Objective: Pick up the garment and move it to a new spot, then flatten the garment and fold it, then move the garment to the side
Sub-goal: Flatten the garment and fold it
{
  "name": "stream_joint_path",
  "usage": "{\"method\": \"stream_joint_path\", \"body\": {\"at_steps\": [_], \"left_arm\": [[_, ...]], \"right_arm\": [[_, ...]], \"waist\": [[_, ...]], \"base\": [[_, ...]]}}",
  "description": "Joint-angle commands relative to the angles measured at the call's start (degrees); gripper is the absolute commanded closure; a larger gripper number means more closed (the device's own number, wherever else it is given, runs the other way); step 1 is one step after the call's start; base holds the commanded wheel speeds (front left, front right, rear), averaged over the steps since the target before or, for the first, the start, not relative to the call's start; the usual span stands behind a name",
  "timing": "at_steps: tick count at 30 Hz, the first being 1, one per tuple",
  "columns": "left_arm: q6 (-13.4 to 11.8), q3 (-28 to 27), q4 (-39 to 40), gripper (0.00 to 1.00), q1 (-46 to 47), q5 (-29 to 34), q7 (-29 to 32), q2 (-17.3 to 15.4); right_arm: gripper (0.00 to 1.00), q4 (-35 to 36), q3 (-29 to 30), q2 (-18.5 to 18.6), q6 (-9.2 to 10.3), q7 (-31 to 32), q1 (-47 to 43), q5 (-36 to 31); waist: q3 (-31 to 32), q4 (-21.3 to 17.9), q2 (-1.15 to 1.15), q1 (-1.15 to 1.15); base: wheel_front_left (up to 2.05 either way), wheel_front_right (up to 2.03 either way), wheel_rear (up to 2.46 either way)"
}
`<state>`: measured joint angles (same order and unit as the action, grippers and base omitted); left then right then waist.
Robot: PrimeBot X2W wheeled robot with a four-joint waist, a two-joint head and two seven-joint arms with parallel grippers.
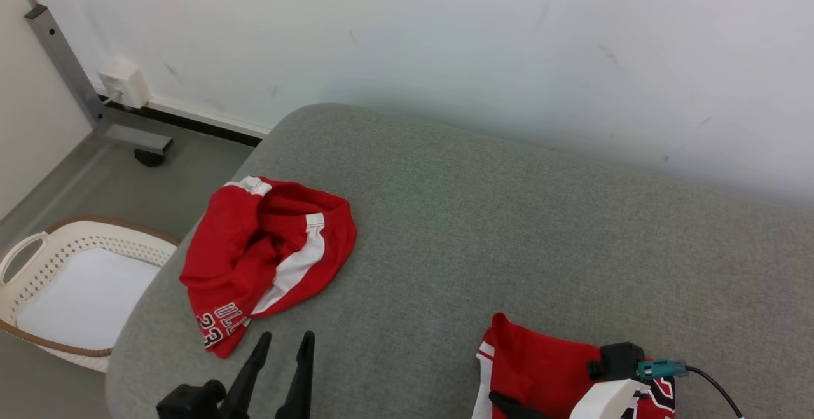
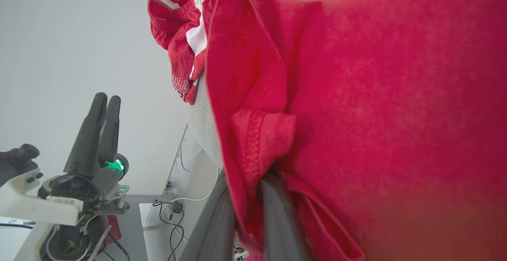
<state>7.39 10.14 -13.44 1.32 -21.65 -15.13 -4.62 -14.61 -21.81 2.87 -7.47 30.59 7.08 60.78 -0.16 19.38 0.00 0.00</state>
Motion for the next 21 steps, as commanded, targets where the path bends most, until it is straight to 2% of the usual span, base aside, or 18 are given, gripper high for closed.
{"method": "stream_joint_path", "body": {"at_steps": [1, 2, 3, 4, 5, 13, 21], "left_arm": [[0.17, -0.05, -0.11, 0.00, 0.55, -0.15, 0.01, -0.36], [0.17, -0.03, -0.13, 0.00, 0.56, -0.13, 0.01, -0.35], [0.17, -0.05, -0.13, 0.00, 0.58, -0.12, 0.01, -0.36], [0.17, -0.11, -0.12, 0.00, 0.55, -0.11, 0.01, -0.39], [0.17, -0.21, -0.12, 0.00, 0.49, -0.10, 0.01, -0.42], [0.09, -0.74, -0.16, 0.00, 0.31, -0.02, 0.01, -0.36], [0.02, -1.69, 1.07, 0.00, -0.02, 0.53, 0.01, -0.08]], "right_arm": [[1.00, -1.25, -0.72, 0.07, -0.02, -0.90, 1.14, 0.78], [1.00, -1.90, -1.18, 0.07, -0.02, -1.30, 1.43, 1.08], [0.89, -2.52, -1.60, 0.06, -0.02, -1.53, 1.77, 1.29], [0.55, -2.83, -2.03, 0.06, -0.02, -2.05, 2.25, 1.67], [0.00, -2.97, -2.34, 0.08, -0.02, -2.48, 2.62, 2.16], [0.00, 2.42, -3.76, 0.62, -0.02, -3.56, 3.51, 6.63], [0.00, 12.36, 1.16, 6.76, -0.02, -8.77, 1.93, 5.27]], "waist": [[-0.02, -0.25, 0.00, 0.00], [-0.04, -0.39, 0.00, 0.00], [-0.06, -0.56, 0.00, 0.00], [-0.07, -0.77, 0.00, 0.00], [-0.07, -1.01, 0.00, 0.00], [-0.10, -3.62, 0.00, 0.00], [0.19, -5.97, 0.00, 0.00]], "base": [[0.00, 0.00, 0.00], [0.00, 0.00, 0.00], [0.00, 0.00, 0.00], [0.00, 0.00, 0.00], [0.00, 0.00, 0.00], [0.00, 0.00, 0.00], [0.00, 0.00, 0.00]]}}
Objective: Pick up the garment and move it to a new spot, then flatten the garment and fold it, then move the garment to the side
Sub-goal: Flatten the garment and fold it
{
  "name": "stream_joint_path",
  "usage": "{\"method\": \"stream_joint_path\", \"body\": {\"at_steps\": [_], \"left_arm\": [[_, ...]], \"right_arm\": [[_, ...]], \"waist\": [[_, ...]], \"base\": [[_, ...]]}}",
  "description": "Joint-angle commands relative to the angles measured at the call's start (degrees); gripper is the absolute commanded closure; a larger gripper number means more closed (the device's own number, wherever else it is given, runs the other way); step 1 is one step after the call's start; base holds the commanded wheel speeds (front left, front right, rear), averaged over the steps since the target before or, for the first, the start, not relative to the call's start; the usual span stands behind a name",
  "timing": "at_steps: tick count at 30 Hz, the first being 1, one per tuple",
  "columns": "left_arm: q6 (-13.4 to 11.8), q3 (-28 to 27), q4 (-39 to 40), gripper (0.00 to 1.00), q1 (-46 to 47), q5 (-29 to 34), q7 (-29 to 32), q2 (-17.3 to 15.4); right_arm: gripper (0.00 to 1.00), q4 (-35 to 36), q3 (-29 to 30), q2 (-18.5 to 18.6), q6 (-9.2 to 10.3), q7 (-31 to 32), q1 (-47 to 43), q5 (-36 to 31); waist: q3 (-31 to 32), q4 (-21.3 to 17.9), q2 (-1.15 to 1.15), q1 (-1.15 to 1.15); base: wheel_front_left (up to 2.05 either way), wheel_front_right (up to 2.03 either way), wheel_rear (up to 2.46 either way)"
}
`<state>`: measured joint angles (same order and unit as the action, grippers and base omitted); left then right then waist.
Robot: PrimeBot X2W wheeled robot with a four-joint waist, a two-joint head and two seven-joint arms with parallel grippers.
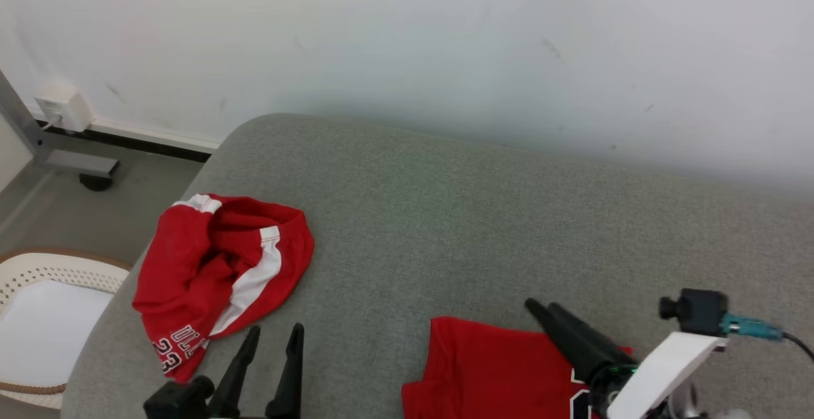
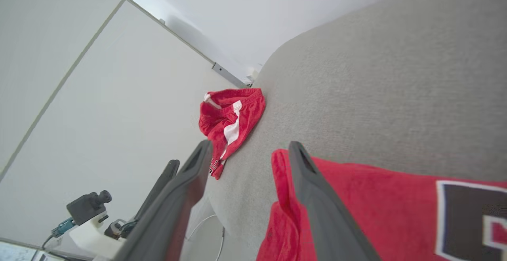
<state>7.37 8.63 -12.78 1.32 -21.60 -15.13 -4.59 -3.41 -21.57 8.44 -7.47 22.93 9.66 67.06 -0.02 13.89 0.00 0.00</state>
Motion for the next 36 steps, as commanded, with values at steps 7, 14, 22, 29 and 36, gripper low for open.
{"method": "stream_joint_path", "body": {"at_steps": [7, 14, 22, 29, 36], "left_arm": [[0.09, -1.12, 3.27, 0.00, -0.55, 1.57, 0.00, 0.21], [0.15, -1.64, 7.53, 0.00, -1.15, 3.50, 0.01, 0.24], [0.18, -2.00, 9.96, 0.00, -1.52, 5.13, 0.01, 0.53], [0.18, -3.91, 11.76, 0.00, -1.64, 6.97, 0.01, 0.65], [0.19, -4.05, 11.24, 0.00, -1.33, 7.70, 0.01, 0.78]], "right_arm": [[0.00, 7.28, 7.58, 5.83, -0.02, -11.47, -2.47, -6.91], [0.00, 10.08, 12.90, 7.03, -0.02, -20.92, -5.87, -15.41], [0.00, 8.12, 16.85, 3.17, -0.02, -28.84, -10.22, -21.37], [0.00, 6.50, 17.10, 2.85, -0.02, -34.19, -12.70, -30.12], [0.00, -0.38, 17.16, 1.47, -0.02, -37.47, -13.92, -42.91]], "waist": [[0.55, -2.90, 0.00, 0.00], [1.02, -5.95, 0.00, 0.00], [1.30, -9.31, 0.00, 0.00], [1.20, -12.47, 0.00, 0.00], [0.92, -13.65, 0.00, 0.00]], "base": [[0.00, 0.00, 0.00], [0.00, 0.00, 0.00], [0.00, 0.00, 0.00], [0.00, 0.00, 0.00], [0.00, 0.00, 0.00]]}}
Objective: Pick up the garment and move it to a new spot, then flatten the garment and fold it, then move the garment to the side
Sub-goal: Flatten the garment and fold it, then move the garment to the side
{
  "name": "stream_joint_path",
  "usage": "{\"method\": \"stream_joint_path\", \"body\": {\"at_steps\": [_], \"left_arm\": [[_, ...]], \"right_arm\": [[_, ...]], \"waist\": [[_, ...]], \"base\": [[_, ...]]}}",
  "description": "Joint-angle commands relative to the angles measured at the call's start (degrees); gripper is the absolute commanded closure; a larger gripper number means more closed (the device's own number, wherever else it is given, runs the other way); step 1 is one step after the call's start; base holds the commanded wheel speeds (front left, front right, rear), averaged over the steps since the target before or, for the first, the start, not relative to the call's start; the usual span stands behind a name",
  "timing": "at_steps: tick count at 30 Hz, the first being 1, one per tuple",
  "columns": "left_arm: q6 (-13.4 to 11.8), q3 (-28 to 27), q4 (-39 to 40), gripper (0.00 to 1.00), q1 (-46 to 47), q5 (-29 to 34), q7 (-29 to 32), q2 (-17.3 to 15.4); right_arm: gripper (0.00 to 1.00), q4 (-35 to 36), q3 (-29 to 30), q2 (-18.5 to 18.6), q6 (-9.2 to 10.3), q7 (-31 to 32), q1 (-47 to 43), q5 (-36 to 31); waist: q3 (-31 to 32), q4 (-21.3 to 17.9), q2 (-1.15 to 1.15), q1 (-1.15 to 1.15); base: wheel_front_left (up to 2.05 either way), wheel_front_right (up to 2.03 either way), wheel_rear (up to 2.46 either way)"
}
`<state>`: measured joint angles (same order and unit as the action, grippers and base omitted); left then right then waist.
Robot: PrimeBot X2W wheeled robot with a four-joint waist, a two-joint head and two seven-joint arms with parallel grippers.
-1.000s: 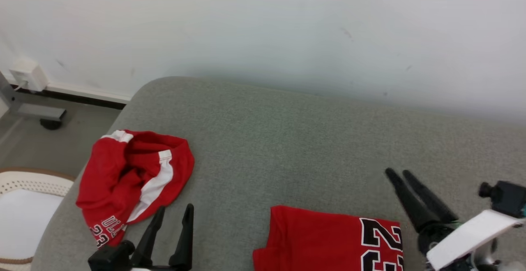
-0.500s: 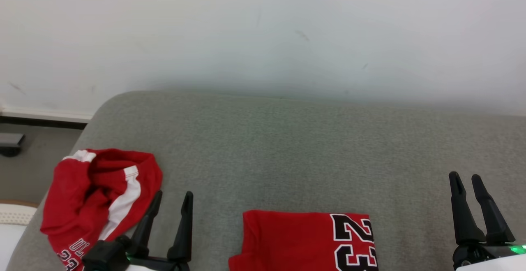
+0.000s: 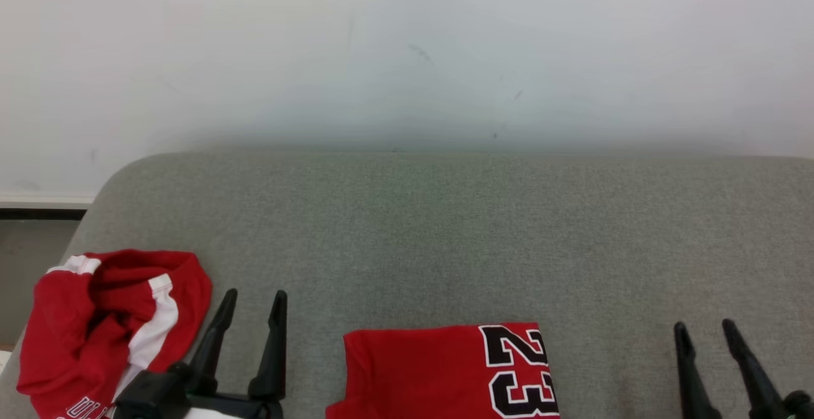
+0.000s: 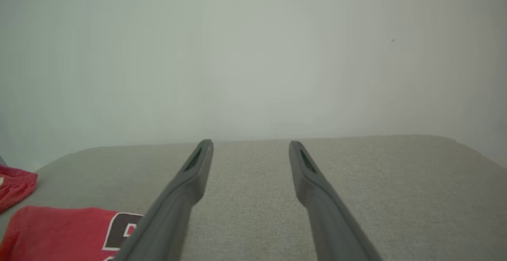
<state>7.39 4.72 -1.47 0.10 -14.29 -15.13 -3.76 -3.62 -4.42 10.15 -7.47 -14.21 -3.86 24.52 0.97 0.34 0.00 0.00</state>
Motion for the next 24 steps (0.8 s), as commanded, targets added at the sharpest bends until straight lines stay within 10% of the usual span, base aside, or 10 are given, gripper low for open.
{"method": "stream_joint_path", "body": {"at_steps": [1, 24], "left_arm": [[0.16, -0.28, -0.17, 0.00, -0.19, 0.43, 0.01, -0.03], [0.17, 1.30, -2.00, 0.00, -0.03, -0.74, 0.01, 0.20]], "right_arm": [[0.00, -1.10, -0.21, -0.72, -0.02, -0.49, -0.40, -1.62], [0.00, -7.20, -6.07, -1.65, -0.02, 2.29, 3.79, -4.36]], "waist": [[-0.20, -0.25, 0.00, 0.00], [-1.09, 2.82, 0.00, 0.00]], "base": [[0.00, 0.00, 0.00], [0.00, 0.00, 0.00]]}}
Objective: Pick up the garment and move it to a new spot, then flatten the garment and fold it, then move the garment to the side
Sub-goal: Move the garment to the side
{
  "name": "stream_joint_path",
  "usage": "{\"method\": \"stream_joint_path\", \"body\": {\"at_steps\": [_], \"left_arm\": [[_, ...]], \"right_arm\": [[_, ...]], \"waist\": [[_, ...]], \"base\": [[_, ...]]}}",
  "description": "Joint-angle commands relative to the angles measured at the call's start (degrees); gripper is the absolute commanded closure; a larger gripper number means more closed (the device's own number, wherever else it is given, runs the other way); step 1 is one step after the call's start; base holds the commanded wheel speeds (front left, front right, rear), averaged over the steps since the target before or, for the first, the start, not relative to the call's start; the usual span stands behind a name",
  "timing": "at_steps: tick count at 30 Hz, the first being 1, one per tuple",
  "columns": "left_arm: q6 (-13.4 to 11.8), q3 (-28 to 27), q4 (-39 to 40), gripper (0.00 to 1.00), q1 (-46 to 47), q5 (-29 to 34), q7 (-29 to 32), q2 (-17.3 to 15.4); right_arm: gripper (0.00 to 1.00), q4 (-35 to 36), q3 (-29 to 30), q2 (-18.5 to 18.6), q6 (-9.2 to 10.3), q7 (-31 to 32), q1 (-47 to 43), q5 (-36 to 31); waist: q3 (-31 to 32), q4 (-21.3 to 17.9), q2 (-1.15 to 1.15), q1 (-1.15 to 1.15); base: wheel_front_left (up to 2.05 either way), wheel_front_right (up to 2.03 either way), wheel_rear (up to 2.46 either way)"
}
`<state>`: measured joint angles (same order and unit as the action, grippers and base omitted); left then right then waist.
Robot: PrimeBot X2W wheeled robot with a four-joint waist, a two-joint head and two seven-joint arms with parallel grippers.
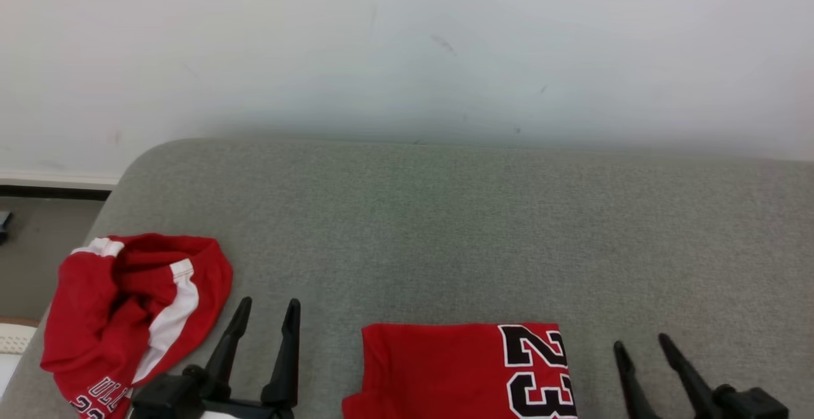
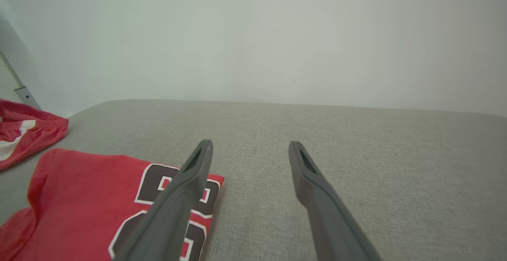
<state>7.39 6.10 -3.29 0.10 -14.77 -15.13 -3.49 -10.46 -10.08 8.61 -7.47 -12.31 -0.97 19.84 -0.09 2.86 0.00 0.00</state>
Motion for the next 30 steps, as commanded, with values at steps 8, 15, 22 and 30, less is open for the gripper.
{"method": "stream_joint_path", "body": {"at_steps": [8, 15, 22, 30], "left_arm": [[0.17, 0.35, -0.82, 0.00, 0.29, -0.78, 0.01, -0.10], [0.17, 0.84, -1.07, 0.00, 0.13, -1.28, 0.01, -0.01], [0.17, 1.05, -1.23, 0.00, 0.41, -1.59, 0.01, 0.04], [0.17, 1.34, -1.69, 0.00, 0.56, -1.90, 0.01, 0.05]], "right_arm": [[0.00, -4.90, -6.10, 0.56, -0.02, 10.85, 2.78, 5.01], [0.00, -9.90, -6.70, -0.19, -0.02, 23.14, 4.56, 8.31], [0.00, -13.74, -5.83, -1.30, -0.02, 33.27, 5.44, 10.50], [0.56, -13.81, -8.74, -1.42, -0.22, 38.51, 4.69, 14.43]], "waist": [[0.11, 2.50, 0.00, 0.00], [0.12, 4.53, 0.00, 0.00], [-0.39, 6.49, 0.00, 0.00], [-0.64, 8.76, 0.00, 0.00]], "base": [[0.00, 0.00, 0.00], [0.00, 0.00, 0.00], [0.00, 0.00, 0.00], [0.00, 0.00, 0.00]]}}
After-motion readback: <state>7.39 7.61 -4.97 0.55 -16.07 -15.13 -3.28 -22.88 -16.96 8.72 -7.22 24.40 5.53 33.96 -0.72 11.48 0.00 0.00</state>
